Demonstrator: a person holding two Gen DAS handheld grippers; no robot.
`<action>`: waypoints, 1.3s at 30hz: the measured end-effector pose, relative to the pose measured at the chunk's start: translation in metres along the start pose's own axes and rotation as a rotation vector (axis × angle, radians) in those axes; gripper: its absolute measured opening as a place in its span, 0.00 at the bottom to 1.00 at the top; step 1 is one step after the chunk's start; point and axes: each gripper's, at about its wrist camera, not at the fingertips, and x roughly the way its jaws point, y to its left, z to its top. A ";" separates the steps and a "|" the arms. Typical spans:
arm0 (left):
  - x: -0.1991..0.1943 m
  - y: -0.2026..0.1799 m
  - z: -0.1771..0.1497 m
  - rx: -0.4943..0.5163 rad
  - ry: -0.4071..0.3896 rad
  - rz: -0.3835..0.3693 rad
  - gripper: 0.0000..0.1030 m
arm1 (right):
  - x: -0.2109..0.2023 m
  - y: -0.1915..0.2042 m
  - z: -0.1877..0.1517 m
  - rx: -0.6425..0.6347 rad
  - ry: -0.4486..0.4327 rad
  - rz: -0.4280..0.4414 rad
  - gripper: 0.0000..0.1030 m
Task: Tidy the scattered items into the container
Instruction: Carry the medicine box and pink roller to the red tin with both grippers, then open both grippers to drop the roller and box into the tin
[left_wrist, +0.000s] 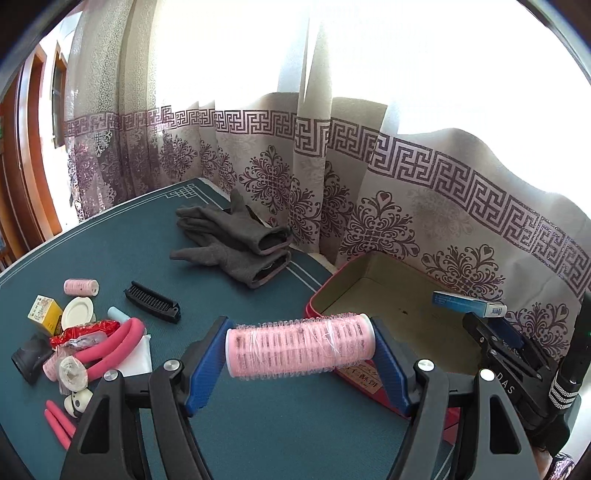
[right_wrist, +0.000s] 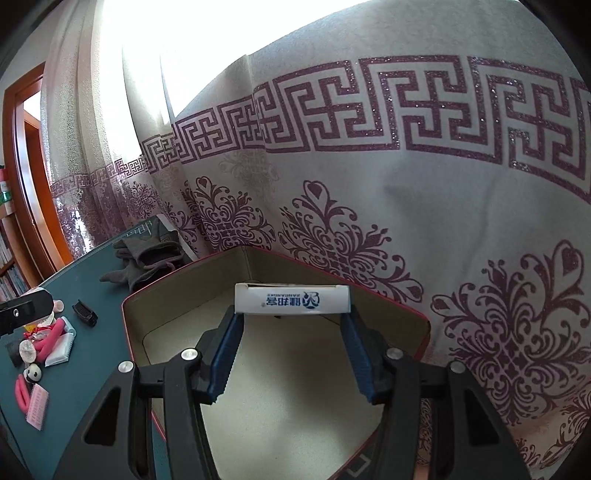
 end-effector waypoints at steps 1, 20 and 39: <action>0.002 -0.005 0.004 0.010 -0.003 -0.006 0.73 | -0.001 -0.002 0.001 0.004 -0.005 -0.004 0.57; 0.046 -0.058 0.027 0.088 0.041 -0.105 0.73 | 0.005 -0.024 0.009 0.071 -0.009 -0.030 0.67; 0.050 -0.012 0.019 -0.013 0.054 -0.028 0.99 | 0.002 -0.016 0.005 0.052 -0.014 -0.027 0.76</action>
